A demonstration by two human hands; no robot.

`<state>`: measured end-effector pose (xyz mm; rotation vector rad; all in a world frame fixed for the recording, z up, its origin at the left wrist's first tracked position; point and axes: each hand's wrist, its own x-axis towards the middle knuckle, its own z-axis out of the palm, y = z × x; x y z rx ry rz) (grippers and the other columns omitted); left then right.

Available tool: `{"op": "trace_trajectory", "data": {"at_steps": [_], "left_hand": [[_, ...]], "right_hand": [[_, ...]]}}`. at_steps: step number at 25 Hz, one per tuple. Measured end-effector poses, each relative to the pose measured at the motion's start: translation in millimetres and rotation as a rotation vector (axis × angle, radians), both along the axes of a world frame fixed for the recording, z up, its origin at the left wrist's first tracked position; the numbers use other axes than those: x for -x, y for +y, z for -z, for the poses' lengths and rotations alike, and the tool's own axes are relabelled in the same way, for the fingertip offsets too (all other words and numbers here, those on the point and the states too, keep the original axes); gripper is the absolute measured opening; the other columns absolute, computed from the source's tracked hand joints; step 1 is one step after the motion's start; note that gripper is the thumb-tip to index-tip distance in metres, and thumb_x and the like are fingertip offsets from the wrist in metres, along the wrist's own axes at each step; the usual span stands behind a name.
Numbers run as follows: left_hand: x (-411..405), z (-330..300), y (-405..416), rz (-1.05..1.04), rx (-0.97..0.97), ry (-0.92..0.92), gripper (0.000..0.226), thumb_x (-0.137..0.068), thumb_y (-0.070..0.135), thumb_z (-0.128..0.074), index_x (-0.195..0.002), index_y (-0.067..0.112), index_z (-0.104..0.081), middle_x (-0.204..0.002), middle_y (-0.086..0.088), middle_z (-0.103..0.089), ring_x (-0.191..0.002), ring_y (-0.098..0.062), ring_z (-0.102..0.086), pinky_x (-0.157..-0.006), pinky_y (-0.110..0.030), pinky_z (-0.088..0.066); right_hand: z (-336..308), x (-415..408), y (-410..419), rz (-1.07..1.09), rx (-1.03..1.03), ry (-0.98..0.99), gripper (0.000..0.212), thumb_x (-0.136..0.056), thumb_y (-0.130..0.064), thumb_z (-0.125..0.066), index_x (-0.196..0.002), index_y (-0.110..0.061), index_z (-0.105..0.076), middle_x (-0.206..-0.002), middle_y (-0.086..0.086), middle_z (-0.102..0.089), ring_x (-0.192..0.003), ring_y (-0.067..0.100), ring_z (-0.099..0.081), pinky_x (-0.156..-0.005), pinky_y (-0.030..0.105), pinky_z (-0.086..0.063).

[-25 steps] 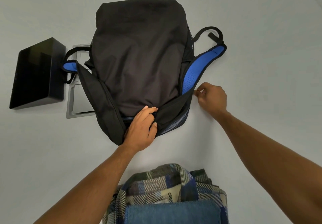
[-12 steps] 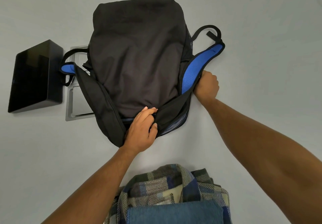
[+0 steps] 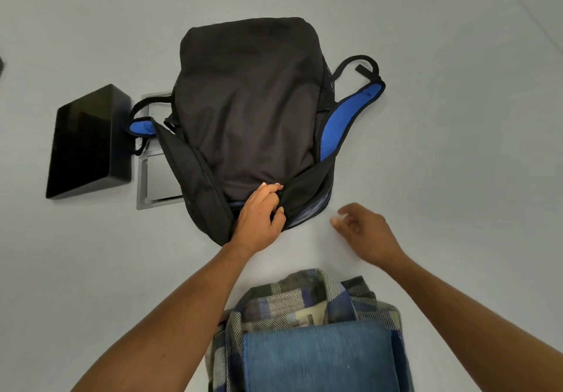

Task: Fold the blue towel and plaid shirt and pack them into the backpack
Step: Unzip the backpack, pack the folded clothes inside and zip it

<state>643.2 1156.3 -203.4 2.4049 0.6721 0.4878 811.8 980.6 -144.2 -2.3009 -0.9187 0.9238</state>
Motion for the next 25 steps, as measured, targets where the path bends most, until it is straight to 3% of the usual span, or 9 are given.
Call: {"op": "trace_trajectory", "data": {"at_steps": [3, 5, 7, 9, 12, 15, 17, 21, 25], "left_hand": [[0, -7, -1, -0.008, 0.112, 0.053, 0.017, -0.092, 0.012, -0.053, -0.106, 0.003, -0.057, -0.133, -0.011, -0.054, -0.129, -0.024, -0.045, -0.113, -0.047, -0.034], [2, -18, -9, 0.019, 0.132, 0.095, 0.044, -0.094, 0.007, -0.051, -0.137, 0.013, -0.046, -0.141, -0.009, -0.046, -0.135, -0.026, -0.04, -0.119, -0.045, -0.025], [-1, -32, -12, 0.061, 0.106, 0.234, 0.065, -0.097, 0.005, -0.043, -0.152, 0.035, -0.025, -0.149, -0.007, -0.033, -0.138, -0.032, -0.031, -0.119, -0.044, -0.022], [-3, -42, -11, 0.129, 0.066, 0.399, 0.067, -0.1, 0.003, -0.038, -0.151, 0.043, -0.024, -0.155, -0.011, -0.025, -0.142, -0.034, -0.023, -0.118, -0.047, -0.018], [9, -50, -20, 0.147, -0.035, 0.529, 0.049, -0.105, 0.019, -0.038, -0.149, 0.038, -0.033, -0.16, -0.013, -0.019, -0.148, -0.034, -0.014, -0.121, -0.05, -0.011], [32, -56, -36, 0.138, -0.08, 0.657, 0.056, -0.102, 0.038, -0.044, -0.152, 0.042, -0.019, -0.164, -0.008, -0.008, -0.15, -0.031, -0.007, -0.121, -0.05, -0.009], [47, -61, -39, 0.136, -0.199, 0.809, 0.072, -0.099, 0.035, -0.051, -0.153, 0.045, -0.003, -0.164, -0.007, -0.005, -0.15, -0.031, -0.006, -0.121, -0.052, -0.005], [69, -71, -35, 0.103, -0.427, 0.873, 0.087, -0.094, 0.005, -0.05, -0.154, 0.041, 0.003, -0.153, -0.013, -0.029, -0.14, -0.031, -0.029, -0.116, -0.047, -0.022], [66, -75, -23, 0.036, -0.445, 0.918, 0.074, -0.098, 0.016, -0.049, -0.155, 0.034, -0.004, -0.138, -0.012, -0.042, -0.125, -0.029, -0.043, -0.107, -0.045, -0.03]], "right_hand": [[-10, 22, -34, -0.114, -0.016, 0.159, 0.04, -0.094, -0.052, -0.05, -0.123, -0.025, -0.059, -0.11, -0.007, -0.064, -0.102, 0.009, -0.061, -0.08, 0.019, -0.045], [-25, 29, -46, -0.165, -0.117, 0.221, 0.04, -0.092, -0.055, -0.049, -0.123, -0.032, -0.058, -0.12, -0.014, -0.061, -0.111, -0.002, -0.056, -0.092, 0.02, -0.045], [-44, 34, -53, -0.203, -0.201, 0.241, 0.042, -0.087, -0.057, -0.052, -0.125, -0.039, -0.055, -0.126, -0.022, -0.055, -0.115, -0.01, -0.049, -0.095, 0.016, -0.04], [-55, 39, -61, -0.33, -0.167, 0.277, 0.057, -0.081, -0.06, -0.06, -0.134, -0.043, -0.046, -0.135, -0.024, -0.048, -0.122, -0.008, -0.044, -0.097, 0.014, -0.037], [-59, 46, -66, -0.618, -0.001, 0.188, 0.093, -0.072, -0.069, -0.069, -0.149, -0.038, -0.027, -0.151, -0.013, -0.035, -0.135, 0.007, -0.035, -0.112, 0.033, -0.033], [-49, 52, -61, -0.802, 0.128, 0.089, 0.116, -0.065, -0.078, -0.069, -0.155, -0.037, -0.007, -0.161, -0.006, -0.02, -0.143, 0.019, -0.027, -0.117, 0.044, -0.028], [-47, 53, -52, -0.855, 0.237, 0.116, 0.125, -0.06, -0.079, -0.071, -0.154, -0.038, 0.002, -0.163, -0.003, -0.014, -0.146, 0.024, -0.024, -0.117, 0.049, -0.028], [-51, 53, -40, -0.919, 0.39, 0.16, 0.133, -0.054, -0.075, -0.077, -0.153, -0.04, 0.004, -0.156, 0.003, -0.028, -0.137, 0.028, -0.037, -0.112, 0.048, -0.036], [-46, 60, -47, -0.862, 0.371, 0.206, 0.129, -0.055, -0.067, -0.083, -0.154, -0.036, -0.006, -0.15, 0.001, -0.039, -0.131, 0.026, -0.045, -0.108, 0.043, -0.041]]}}
